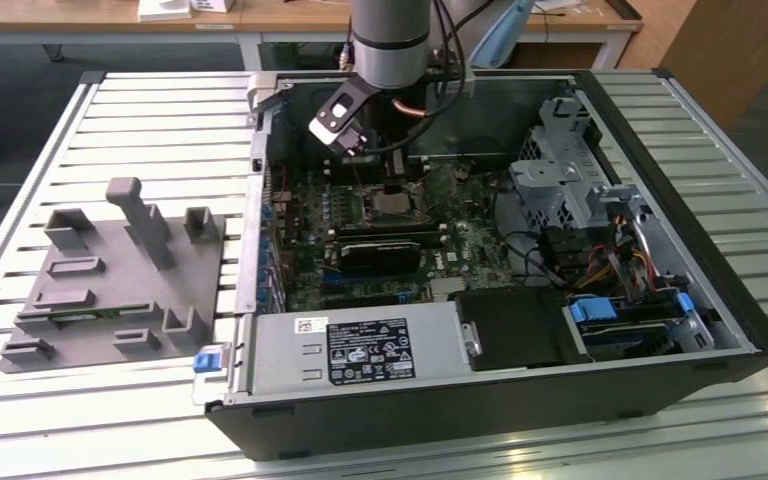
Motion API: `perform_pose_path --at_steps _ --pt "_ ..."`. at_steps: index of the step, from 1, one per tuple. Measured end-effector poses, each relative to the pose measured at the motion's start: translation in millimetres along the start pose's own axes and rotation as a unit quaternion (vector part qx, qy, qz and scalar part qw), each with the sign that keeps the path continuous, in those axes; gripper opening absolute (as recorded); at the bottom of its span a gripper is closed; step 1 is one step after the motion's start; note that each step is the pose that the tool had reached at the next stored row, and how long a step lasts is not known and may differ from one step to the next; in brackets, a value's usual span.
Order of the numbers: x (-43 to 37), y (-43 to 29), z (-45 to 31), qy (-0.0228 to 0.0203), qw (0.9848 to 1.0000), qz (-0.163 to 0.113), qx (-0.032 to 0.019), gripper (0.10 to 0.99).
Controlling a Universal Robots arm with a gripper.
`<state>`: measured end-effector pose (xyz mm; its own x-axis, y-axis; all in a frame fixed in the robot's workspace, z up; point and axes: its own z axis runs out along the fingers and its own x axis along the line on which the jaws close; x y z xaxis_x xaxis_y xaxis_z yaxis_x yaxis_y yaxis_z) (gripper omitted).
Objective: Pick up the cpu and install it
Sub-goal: 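Close the cpu cover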
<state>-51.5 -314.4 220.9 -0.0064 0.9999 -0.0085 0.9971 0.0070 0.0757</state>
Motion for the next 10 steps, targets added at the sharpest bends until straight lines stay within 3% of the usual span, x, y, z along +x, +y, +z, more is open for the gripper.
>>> perform_pose_path --at_steps 10 --pt "0.0 0.4 -5.3 0.0000 1.0000 0.000 0.0000 0.106"
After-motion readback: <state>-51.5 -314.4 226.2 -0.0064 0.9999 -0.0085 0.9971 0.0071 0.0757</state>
